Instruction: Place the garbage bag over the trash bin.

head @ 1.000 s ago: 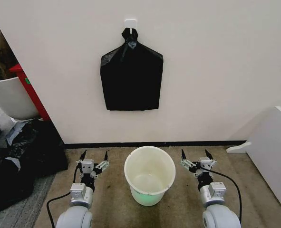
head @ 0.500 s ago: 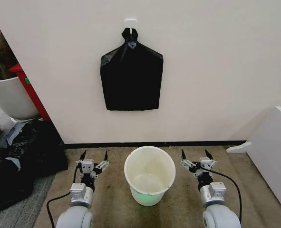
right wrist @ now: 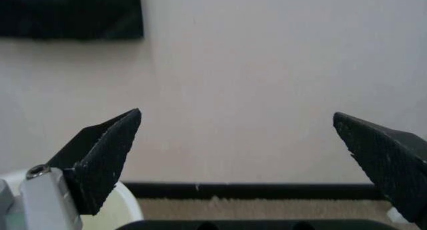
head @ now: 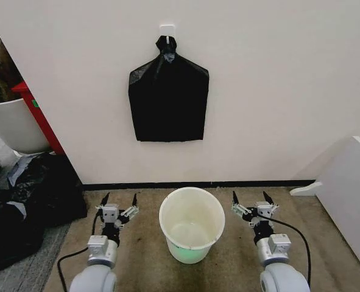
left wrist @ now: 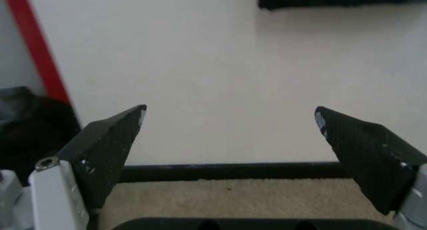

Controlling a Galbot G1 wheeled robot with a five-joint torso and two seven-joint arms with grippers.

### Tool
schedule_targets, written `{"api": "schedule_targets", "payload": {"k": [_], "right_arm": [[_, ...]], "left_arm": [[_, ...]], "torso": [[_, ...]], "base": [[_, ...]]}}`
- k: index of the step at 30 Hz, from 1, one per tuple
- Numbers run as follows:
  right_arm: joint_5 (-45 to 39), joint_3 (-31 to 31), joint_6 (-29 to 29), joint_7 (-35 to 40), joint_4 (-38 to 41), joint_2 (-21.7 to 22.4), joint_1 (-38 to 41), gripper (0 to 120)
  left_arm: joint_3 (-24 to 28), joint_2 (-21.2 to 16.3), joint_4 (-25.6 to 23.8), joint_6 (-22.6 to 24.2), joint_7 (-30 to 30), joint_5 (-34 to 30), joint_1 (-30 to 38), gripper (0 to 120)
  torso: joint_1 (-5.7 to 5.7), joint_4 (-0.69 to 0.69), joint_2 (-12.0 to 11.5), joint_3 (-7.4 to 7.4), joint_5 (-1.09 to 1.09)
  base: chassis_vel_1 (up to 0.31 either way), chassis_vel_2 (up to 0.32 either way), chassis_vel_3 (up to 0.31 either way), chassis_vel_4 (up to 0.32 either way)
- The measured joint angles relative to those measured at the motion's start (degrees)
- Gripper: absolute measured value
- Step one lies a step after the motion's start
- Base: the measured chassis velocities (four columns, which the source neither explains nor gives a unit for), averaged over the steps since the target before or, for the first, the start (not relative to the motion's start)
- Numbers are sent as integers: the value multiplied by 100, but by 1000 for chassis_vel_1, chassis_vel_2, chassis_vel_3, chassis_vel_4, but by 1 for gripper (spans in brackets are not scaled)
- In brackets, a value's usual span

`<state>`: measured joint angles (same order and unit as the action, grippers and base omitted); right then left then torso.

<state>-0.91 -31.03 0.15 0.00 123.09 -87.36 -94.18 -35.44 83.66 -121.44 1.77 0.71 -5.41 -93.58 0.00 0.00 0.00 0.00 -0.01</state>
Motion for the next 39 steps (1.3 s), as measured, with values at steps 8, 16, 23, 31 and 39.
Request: {"api": "schedule_targets", "payload": {"k": [8, 16, 23, 31, 39], "right_arm": [[-155, 81, 43, 2, 1293, -225, -828, 100], [-670, 159, -52, 138, 1974, -225, -1325, 100], [-770, 217, -85, 92, 1891, -180, -1378, 100], [-1106, 203, -187, 114, 1863, -33, -1327, 100], [-2944, 238, -694, 769, 1946, 796, -563, 100]], "left_arm": [[-581, -342, -1048, 289, 114, -819, -701, 100], [-1133, -669, -2028, 556, 220, -1587, -1369, 100], [-1468, -863, -2239, 722, 285, -2054, -1773, 100], [-1655, -979, -2221, 567, -3, -2383, -1909, 100], [-1881, -1123, -2201, 263, -452, -2769, -2053, 100]], "torso": [[0, 0, 0, 0, 0], [0, 1, 0, 0, 1], [0, 0, 0, 0, 0], [0, 0, 0, 1, -1], [0, 1, 0, 1, 1]], "base": [[0, 0, 0, 0], [0, 0, 0, 0], [0, 0, 0, 0], [0, 0, 0, 0], [0, 0, 0, 0]]}}
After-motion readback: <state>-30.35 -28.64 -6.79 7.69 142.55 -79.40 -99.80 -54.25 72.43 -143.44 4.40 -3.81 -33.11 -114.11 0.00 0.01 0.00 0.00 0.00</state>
